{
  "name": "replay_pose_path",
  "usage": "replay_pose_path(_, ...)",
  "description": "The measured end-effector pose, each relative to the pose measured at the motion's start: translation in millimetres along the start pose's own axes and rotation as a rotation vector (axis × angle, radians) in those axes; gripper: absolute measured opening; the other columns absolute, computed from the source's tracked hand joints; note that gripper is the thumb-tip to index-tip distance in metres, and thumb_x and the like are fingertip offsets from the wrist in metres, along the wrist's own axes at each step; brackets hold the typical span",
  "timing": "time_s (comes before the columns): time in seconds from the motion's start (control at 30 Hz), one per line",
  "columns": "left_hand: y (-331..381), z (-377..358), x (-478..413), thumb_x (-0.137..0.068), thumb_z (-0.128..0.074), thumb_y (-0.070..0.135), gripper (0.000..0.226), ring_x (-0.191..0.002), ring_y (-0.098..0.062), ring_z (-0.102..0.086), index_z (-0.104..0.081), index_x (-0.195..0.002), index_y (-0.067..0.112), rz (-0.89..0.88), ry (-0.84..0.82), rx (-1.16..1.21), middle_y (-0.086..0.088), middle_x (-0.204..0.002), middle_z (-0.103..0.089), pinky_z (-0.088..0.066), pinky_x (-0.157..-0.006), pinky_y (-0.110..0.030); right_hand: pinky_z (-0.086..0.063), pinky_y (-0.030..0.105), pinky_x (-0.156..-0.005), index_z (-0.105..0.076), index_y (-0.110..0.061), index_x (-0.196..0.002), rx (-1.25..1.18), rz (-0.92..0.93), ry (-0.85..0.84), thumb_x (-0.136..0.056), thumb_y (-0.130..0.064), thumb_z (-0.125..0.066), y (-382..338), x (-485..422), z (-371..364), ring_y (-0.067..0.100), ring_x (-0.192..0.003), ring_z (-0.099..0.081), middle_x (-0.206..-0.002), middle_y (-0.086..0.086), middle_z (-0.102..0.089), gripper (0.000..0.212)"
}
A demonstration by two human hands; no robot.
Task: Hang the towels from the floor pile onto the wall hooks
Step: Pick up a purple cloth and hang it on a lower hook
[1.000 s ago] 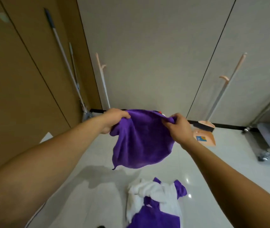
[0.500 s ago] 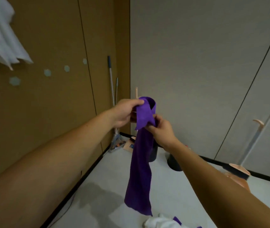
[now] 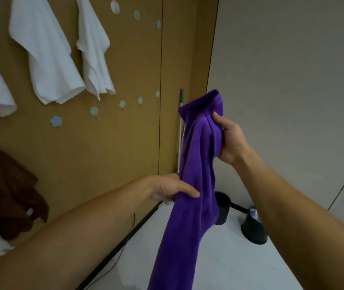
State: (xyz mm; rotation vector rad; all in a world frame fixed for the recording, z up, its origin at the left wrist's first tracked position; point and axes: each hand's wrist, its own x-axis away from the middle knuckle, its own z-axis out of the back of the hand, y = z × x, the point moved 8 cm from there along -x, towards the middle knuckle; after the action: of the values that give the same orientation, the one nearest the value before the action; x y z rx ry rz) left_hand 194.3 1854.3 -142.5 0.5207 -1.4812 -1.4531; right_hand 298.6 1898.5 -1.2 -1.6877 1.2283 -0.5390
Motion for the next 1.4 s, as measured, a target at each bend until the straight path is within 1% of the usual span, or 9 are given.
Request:
replay_pose_path(0.1, 16, 16, 18, -0.071, -0.078, 0.028, 0.060, -0.114, -0.036, -0.060, -0.059, -0.124, 0.007, -0.106, 0.089, 0.177, -0.017, -0.123, -0.063, -0.040, -0.105, -0.051, -0.051, 0.020, -0.058, -0.073, -0.020, -0.080, -0.037, 0.024, -0.102, -0.089, -0.047, -0.057, 21, 7, -6, 0.008, -0.057, -0.060, -0.063, -0.006, -0.065, 0.033)
replay_pose_path(0.3, 47, 56, 58, -0.069, -0.075, 0.036, 0.051, -0.086, -0.027, -0.065, -0.066, -0.107, 0.003, -0.249, 0.225, 0.442, -0.015, -0.097, -0.068, -0.046, -0.098, -0.043, -0.052, 0.038, -0.090, -0.063, -0.012, -0.124, 0.239, -0.215, -0.164, -0.090, -0.053, -0.052, 104, 34, -6, 0.032, -0.112, -0.063, -0.124, 0.015, -0.065, 0.056)
replay_pose_path(0.5, 24, 83, 83, -0.075, -0.070, 0.020, 0.050, -0.108, -0.036, -0.060, -0.061, -0.118, -0.003, -0.196, 0.387, 0.424, -0.024, -0.118, -0.063, -0.043, -0.104, -0.047, -0.047, 0.029, -0.063, -0.061, -0.003, -0.088, 0.465, -0.243, -0.034, -0.080, -0.034, -0.067, 116, 39, -8, 0.020, -0.068, -0.060, -0.082, 0.012, -0.061, 0.033)
replay_pose_path(0.77, 1, 86, 93, -0.058, -0.081, 0.026, 0.051, -0.086, -0.022, -0.069, -0.070, -0.106, 0.012, -0.105, 0.216, 0.430, -0.009, -0.099, -0.072, -0.052, -0.082, -0.033, -0.057, 0.042, -0.073, -0.060, -0.013, -0.089, 0.359, -0.069, 0.346, -0.097, -0.047, -0.047, 79, 8, 9, 0.028, -0.089, -0.066, -0.093, 0.010, -0.067, 0.038)
replay_pose_path(0.97, -8, 87, 101, -0.066, -0.080, 0.011, 0.053, -0.113, -0.026, -0.062, -0.067, -0.117, 0.016, -0.052, 0.034, 0.235, -0.009, -0.122, -0.066, -0.051, -0.090, -0.040, -0.055, 0.050, -0.089, -0.060, 0.000, -0.109, 0.079, -0.152, 0.403, -0.093, -0.050, -0.054, 64, -13, 31, 0.034, -0.098, -0.069, -0.109, 0.019, -0.069, 0.053)
replay_pose_path(1.07, -26, 101, 109, -0.053, -0.088, 0.013, 0.066, -0.117, -0.027, -0.058, -0.067, -0.116, 0.016, 0.090, 0.092, 0.128, -0.007, -0.124, -0.065, -0.049, -0.094, -0.046, -0.054, 0.046, -0.091, -0.060, -0.002, -0.117, -0.033, -0.274, 0.291, -0.089, -0.051, -0.059, 64, -18, 36, 0.028, -0.102, -0.067, -0.109, 0.013, -0.069, 0.057)
replay_pose_path(1.2, -37, 121, 110, -0.049, -0.091, 0.027, 0.074, -0.105, -0.025, -0.064, -0.065, -0.118, 0.015, 0.065, 0.243, 0.305, -0.008, -0.119, -0.066, -0.053, -0.080, -0.043, -0.058, 0.035, -0.074, -0.064, -0.008, -0.092, -0.090, -0.299, 0.301, -0.093, -0.048, -0.055, 60, -25, 55, 0.019, -0.067, -0.063, -0.077, 0.007, -0.064, 0.040)
replay_pose_path(1.3, -47, 127, 105, -0.064, -0.081, 0.027, 0.060, -0.101, -0.024, -0.064, -0.063, -0.120, 0.015, 0.056, 0.316, 0.416, -0.008, -0.115, -0.068, -0.048, -0.093, -0.042, -0.056, 0.037, -0.077, -0.062, -0.009, -0.105, 0.005, -0.241, 0.343, -0.097, -0.045, -0.049, 55, -30, 72, 0.020, -0.074, -0.063, -0.087, 0.009, -0.065, 0.039)
replay_pose_path(1.4, -56, 131, 105, -0.072, -0.070, 0.032, 0.038, -0.079, -0.018, -0.068, -0.066, -0.106, 0.017, 0.142, 0.399, 0.402, -0.004, -0.092, -0.073, -0.051, -0.075, -0.028, -0.057, 0.041, -0.079, -0.054, -0.004, -0.119, 0.139, -0.181, 0.407, -0.100, -0.039, -0.047, 49, -33, 89, 0.023, -0.083, -0.063, -0.097, 0.011, -0.063, 0.040)
